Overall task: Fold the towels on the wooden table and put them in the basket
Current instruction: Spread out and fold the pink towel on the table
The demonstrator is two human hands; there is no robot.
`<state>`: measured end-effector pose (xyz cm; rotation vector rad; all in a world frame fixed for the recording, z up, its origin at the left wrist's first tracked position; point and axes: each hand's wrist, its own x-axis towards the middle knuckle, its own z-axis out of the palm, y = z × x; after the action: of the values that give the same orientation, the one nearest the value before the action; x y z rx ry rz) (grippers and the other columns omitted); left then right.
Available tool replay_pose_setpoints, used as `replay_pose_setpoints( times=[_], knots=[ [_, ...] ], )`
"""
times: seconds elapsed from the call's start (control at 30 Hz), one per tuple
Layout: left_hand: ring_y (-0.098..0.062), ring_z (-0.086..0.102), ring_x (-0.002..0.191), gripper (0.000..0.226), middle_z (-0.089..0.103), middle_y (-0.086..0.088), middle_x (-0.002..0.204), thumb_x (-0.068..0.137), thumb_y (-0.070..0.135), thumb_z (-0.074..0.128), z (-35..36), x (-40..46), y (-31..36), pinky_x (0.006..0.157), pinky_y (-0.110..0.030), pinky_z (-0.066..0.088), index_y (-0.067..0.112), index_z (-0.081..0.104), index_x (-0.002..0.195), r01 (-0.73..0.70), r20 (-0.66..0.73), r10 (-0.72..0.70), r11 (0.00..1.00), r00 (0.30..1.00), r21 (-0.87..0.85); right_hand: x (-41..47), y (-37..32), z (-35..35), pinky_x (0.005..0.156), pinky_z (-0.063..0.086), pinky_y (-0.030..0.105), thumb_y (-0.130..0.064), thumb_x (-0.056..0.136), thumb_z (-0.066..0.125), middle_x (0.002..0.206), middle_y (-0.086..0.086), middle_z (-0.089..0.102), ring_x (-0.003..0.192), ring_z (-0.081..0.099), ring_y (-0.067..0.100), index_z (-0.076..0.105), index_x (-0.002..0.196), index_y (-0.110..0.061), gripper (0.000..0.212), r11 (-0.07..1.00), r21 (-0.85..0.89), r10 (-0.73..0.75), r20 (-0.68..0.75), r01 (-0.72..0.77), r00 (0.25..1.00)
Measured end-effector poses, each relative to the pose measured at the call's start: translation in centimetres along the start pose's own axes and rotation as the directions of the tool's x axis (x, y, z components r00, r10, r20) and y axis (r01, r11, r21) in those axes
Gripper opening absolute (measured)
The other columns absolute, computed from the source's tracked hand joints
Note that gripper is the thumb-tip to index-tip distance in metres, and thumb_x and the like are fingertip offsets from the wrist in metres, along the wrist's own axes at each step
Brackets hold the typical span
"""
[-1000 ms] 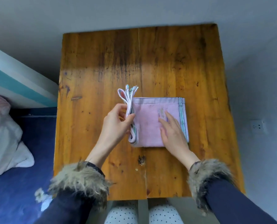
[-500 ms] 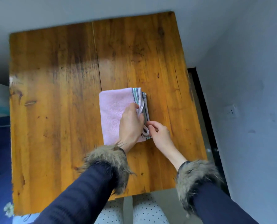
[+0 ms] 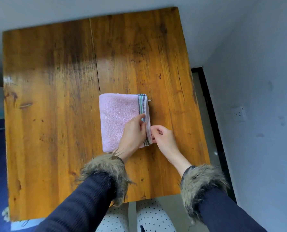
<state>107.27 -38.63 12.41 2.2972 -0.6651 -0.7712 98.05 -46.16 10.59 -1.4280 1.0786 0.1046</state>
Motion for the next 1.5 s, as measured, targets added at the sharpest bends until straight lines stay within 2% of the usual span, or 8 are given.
replay_pose_setpoints(
  times=[0.13, 0.27, 0.47, 0.7, 0.83, 0.93, 1.03, 1.5],
  knots=[
    [-0.020, 0.057, 0.101, 0.043, 0.064, -0.009, 0.110, 0.086, -0.009, 0.040, -1.9, -1.1, -0.4, 0.086, -0.030, 0.047, 0.007, 0.056, 0.123, -0.131, -0.129, 0.127, 0.991, 0.983, -0.026, 0.0, -1.1, 0.3, 0.067, 0.050, 0.017, -0.023, 0.090, 0.060, 0.099, 0.000, 0.066, 0.089, 0.064, 0.014, 0.057, 0.116, -0.013, 0.029, 0.998, -0.055, -0.005, 0.051, 0.008, 0.999],
    [-0.030, 0.047, 0.115, 0.045, 0.061, -0.009, 0.116, 0.082, 0.000, 0.029, -4.0, -0.8, -3.4, 0.090, -0.043, 0.042, 0.009, 0.060, 0.114, -0.322, -0.164, 0.424, 0.843, 0.891, 0.430, 1.2, -2.7, 0.9, 0.060, 0.050, 0.023, -0.032, 0.090, 0.057, 0.095, 0.000, 0.064, 0.078, 0.063, 0.012, 0.052, 0.112, -0.015, 0.028, 0.978, -0.201, -0.026, 0.110, 0.047, 0.994],
    [-0.040, 0.018, 0.140, 0.047, 0.028, -0.013, 0.151, 0.092, 0.030, 0.031, -4.4, 0.3, -6.4, 0.111, -0.056, 0.013, 0.019, 0.038, 0.137, -0.305, 0.096, 0.325, 0.689, 0.941, 0.657, 4.6, -6.3, 1.3, 0.073, 0.049, 0.030, -0.034, 0.092, 0.053, 0.086, -0.007, 0.060, 0.079, 0.058, 0.011, 0.060, 0.104, -0.014, 0.024, 0.970, -0.165, -0.185, -0.034, 0.177, 0.982],
    [-0.032, -0.003, 0.144, 0.061, 0.009, -0.007, 0.157, 0.089, 0.056, 0.028, -2.7, 0.9, -7.0, 0.113, -0.053, -0.008, 0.033, 0.024, 0.145, -0.287, 0.113, 0.291, 0.670, 0.950, 0.684, 7.1, -6.6, 2.1, 0.086, 0.047, 0.030, -0.021, 0.092, 0.053, 0.103, -0.004, 0.059, 0.094, 0.055, 0.012, 0.061, 0.110, -0.017, 0.020, 0.971, -0.137, -0.217, -0.170, 0.195, 0.961],
    [-0.032, 0.005, 0.144, 0.058, 0.015, -0.006, 0.156, 0.091, 0.053, 0.029, -2.5, 1.0, -6.8, 0.113, -0.052, -0.004, 0.031, 0.025, 0.145, -0.261, 0.060, 0.300, 0.694, 0.952, 0.672, 5.2, -5.7, 3.3, 0.094, 0.036, 0.026, -0.018, 0.094, 0.045, 0.121, 0.006, 0.051, 0.111, 0.048, 0.019, 0.054, 0.124, -0.011, 0.033, 0.820, -0.414, -0.532, -0.296, 0.395, 0.793],
    [-0.028, 0.012, 0.143, 0.050, 0.024, -0.007, 0.154, 0.094, 0.031, 0.030, -2.8, 0.9, -7.3, 0.114, -0.049, 0.003, 0.021, 0.031, 0.143, -0.262, -0.035, 0.348, 0.763, 0.937, 0.591, 3.5, -3.4, 5.6, 0.107, 0.031, 0.036, -0.009, 0.093, 0.040, 0.131, 0.017, 0.052, 0.125, 0.043, 0.027, 0.051, 0.128, -0.002, 0.038, 0.555, -0.619, -0.771, -0.130, 0.556, 0.624],
    [-0.024, 0.011, 0.142, 0.051, 0.024, -0.008, 0.153, 0.094, 0.023, 0.029, -3.1, 1.1, -8.3, 0.114, -0.049, 0.007, 0.015, 0.031, 0.144, -0.230, -0.111, 0.340, 0.809, 0.934, 0.541, 3.5, -0.6, 7.0, 0.116, 0.019, 0.040, -0.010, 0.094, 0.040, 0.145, 0.018, 0.039, 0.137, 0.028, 0.026, 0.040, 0.137, -0.002, 0.043, 0.481, -0.685, -0.742, 0.014, 0.547, 0.670],
    [-0.021, 0.005, 0.144, 0.051, 0.015, -0.005, 0.155, 0.098, 0.032, 0.022, -2.9, 1.4, -9.3, 0.115, -0.048, 0.001, 0.018, 0.024, 0.147, -0.234, -0.045, 0.299, 0.824, 0.953, 0.516, 4.3, 0.1, 6.6, 0.117, 0.002, 0.041, -0.025, 0.094, 0.030, 0.154, 0.009, 0.022, 0.143, 0.014, 0.016, 0.025, 0.145, -0.012, 0.053, 0.445, -0.782, -0.622, 0.082, 0.437, 0.779]
  ],
)
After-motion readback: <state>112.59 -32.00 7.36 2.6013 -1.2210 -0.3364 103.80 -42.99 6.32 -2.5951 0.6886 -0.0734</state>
